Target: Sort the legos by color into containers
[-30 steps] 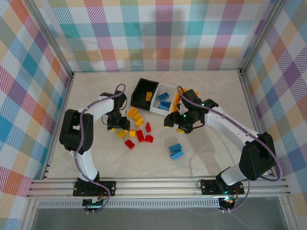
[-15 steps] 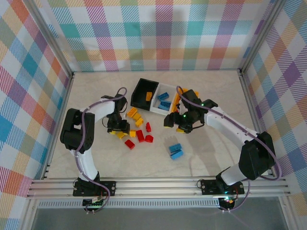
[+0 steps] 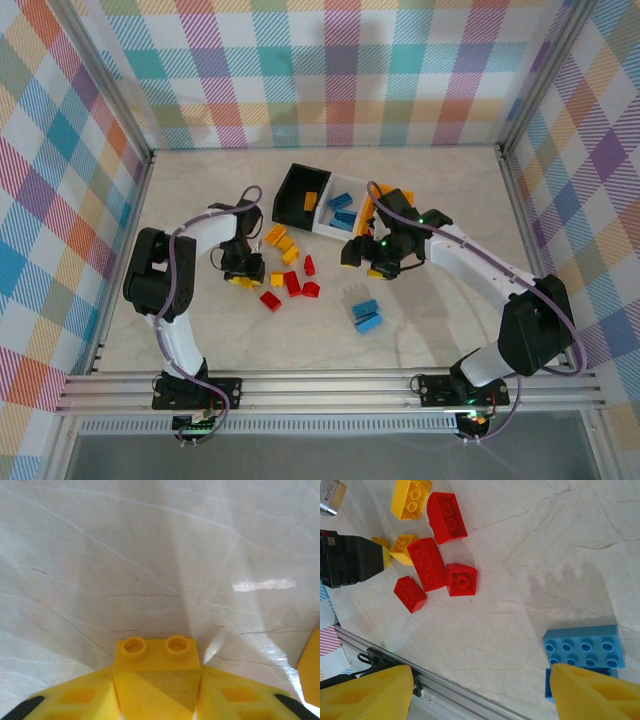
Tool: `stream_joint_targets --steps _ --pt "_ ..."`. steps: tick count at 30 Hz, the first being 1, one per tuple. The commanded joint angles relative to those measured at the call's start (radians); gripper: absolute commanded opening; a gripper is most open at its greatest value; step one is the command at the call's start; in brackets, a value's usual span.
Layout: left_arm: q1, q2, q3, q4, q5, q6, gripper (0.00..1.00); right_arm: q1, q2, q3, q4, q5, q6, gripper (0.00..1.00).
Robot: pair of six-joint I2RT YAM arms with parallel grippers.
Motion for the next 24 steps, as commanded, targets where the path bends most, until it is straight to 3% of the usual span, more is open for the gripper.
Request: stream_joint_targets --steps 1,8,14,24 --pt "-0.007 -0.003 0.000 0.013 0.060 -0.002 0.35 0.007 -0.017 0.014 -0.008 0.013 -0.003 0.73" --pt "-0.007 -0.015 0.071 -0.030 0.076 -0.038 0.28 0.007 -0.052 0.017 -0.034 0.040 -0.011 0.73" --pt "-0.005 -0.014 0.312 -0.060 0.153 -0.172 0.28 0.006 -0.107 0.013 -0.068 0.068 -0.023 0.73" --pt "-0.012 0.339 0.900 -0.045 0.252 -0.374 0.28 0.006 -0.244 -0.065 -0.092 0.112 0.037 0.73"
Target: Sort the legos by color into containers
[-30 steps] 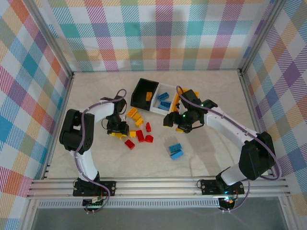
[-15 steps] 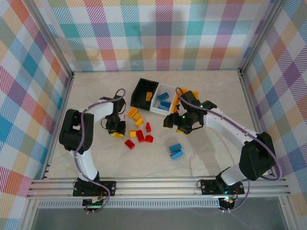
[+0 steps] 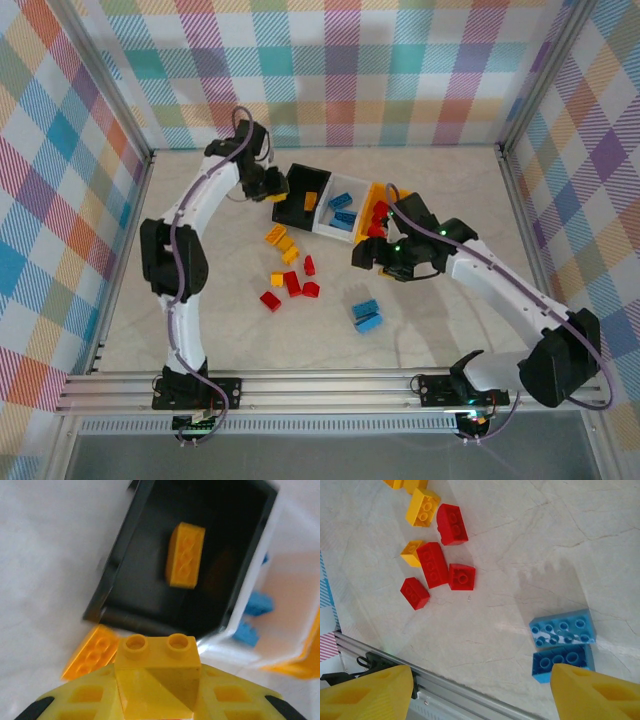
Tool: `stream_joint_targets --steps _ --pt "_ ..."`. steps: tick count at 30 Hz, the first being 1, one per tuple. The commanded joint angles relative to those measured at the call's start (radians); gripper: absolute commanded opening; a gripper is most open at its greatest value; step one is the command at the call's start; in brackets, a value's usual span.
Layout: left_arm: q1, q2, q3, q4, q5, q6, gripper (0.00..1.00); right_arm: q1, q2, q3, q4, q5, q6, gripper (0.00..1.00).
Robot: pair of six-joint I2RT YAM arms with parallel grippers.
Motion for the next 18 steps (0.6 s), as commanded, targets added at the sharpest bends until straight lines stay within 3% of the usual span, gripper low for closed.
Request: stream_joint_targets --steps 1,4,8,13,18 --pt "-0.014 0.145 0.143 -0.030 0.052 -0.103 0.28 0.005 -0.057 -0.024 -0.033 0.031 0.035 0.73" --pt "-0.034 0.251 0.299 -0.063 0.056 -0.117 0.31 0.005 -0.092 -0.037 -0.044 0.051 0.054 0.73" --pt "-0.050 0.330 0.417 -0.092 0.063 -0.130 0.43 0.005 -0.123 -0.049 -0.062 0.071 0.067 0.73" --pt "-0.051 0.333 0.422 -0.098 0.066 -0.119 0.54 0.005 -0.135 -0.055 -0.066 0.078 0.076 0.74" --pt "-0.053 0.285 0.413 -0.130 0.064 -0.080 0.55 0.005 -0.120 -0.059 -0.037 0.066 0.082 0.74"
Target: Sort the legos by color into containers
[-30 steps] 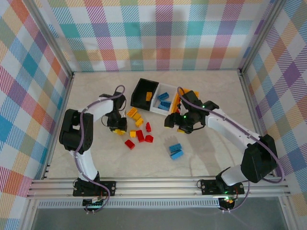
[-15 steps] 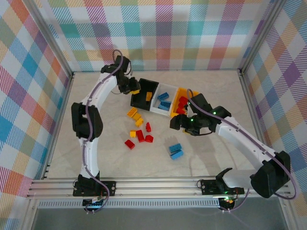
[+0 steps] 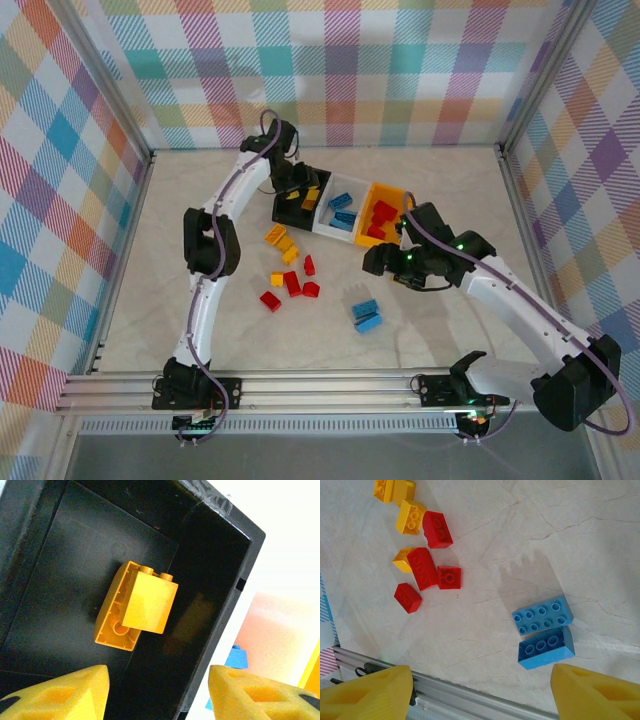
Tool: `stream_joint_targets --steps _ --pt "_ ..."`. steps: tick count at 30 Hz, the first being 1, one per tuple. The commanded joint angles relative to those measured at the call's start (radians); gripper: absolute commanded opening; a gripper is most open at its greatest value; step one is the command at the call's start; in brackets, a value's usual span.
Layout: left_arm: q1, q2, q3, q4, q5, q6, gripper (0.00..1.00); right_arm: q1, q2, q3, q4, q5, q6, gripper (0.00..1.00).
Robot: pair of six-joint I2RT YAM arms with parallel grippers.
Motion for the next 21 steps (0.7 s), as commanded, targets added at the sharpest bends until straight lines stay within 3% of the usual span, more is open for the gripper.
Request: stream_joint_targets --steps 1,4,13,21 --pt "0.002 -0.086 0.008 -0.079 -0.007 0.048 0.55 0.005 0.007 -0.007 0.009 -0.003 0.015 0.74" --pt "0.001 -0.172 -0.082 -0.119 -0.067 0.122 0.55 0.005 0.049 0.000 0.042 -0.031 0.008 0.74" --pt "0.000 -0.466 -0.599 -0.071 -0.269 0.332 0.55 0.010 0.223 0.097 0.085 -0.100 -0.049 0.74" --pt "-0.006 -0.616 -0.882 -0.005 -0.207 0.341 0.55 0.021 0.278 0.121 0.086 -0.114 -0.062 0.74"
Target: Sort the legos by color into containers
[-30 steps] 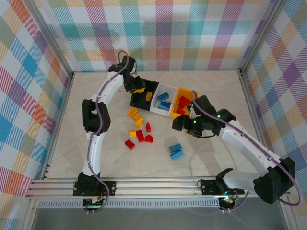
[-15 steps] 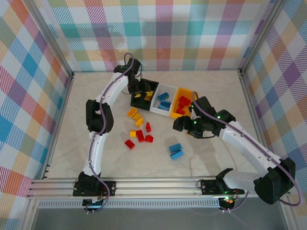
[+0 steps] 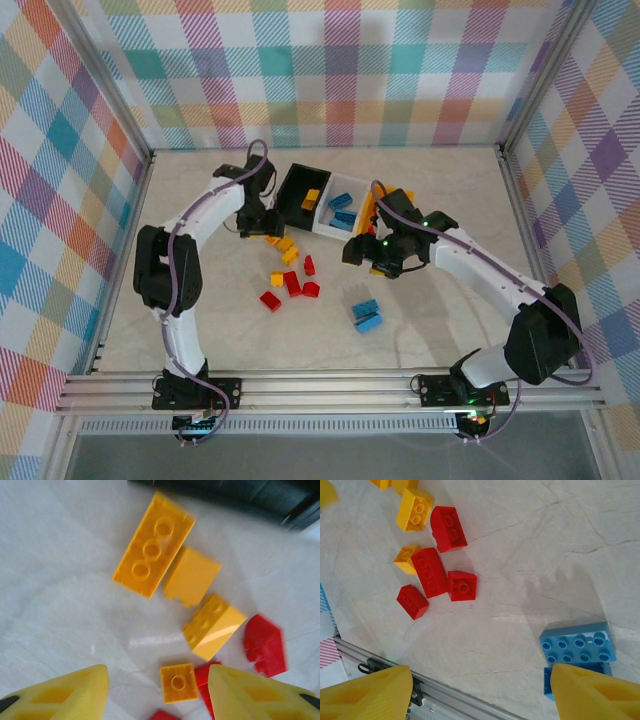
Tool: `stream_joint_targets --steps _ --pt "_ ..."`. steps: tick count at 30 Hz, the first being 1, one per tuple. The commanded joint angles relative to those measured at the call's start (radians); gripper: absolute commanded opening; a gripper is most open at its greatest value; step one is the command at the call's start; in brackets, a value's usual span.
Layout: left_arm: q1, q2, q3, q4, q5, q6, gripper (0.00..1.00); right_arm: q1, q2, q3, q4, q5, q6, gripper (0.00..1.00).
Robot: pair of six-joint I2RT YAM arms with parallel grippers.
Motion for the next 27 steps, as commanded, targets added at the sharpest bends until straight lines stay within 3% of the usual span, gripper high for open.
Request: stream_joint_targets --steps 1,5,11,27 --pt "-0.007 -0.107 -0.106 0.027 0.031 0.015 0.56 0.009 0.008 0.015 -0.002 -0.022 -0.019 0.74" --pt "-0.031 -0.201 -0.266 0.076 0.115 -0.059 0.58 0.014 0.005 -0.007 0.010 -0.022 -0.011 0.74" --pt "-0.058 -0.297 -0.434 0.143 0.128 -0.150 0.58 0.035 0.002 -0.029 0.031 -0.013 0.010 0.75" --pt "-0.129 -0.216 -0.485 0.199 0.087 -0.145 0.58 0.063 -0.016 -0.047 0.004 0.023 0.004 0.75"
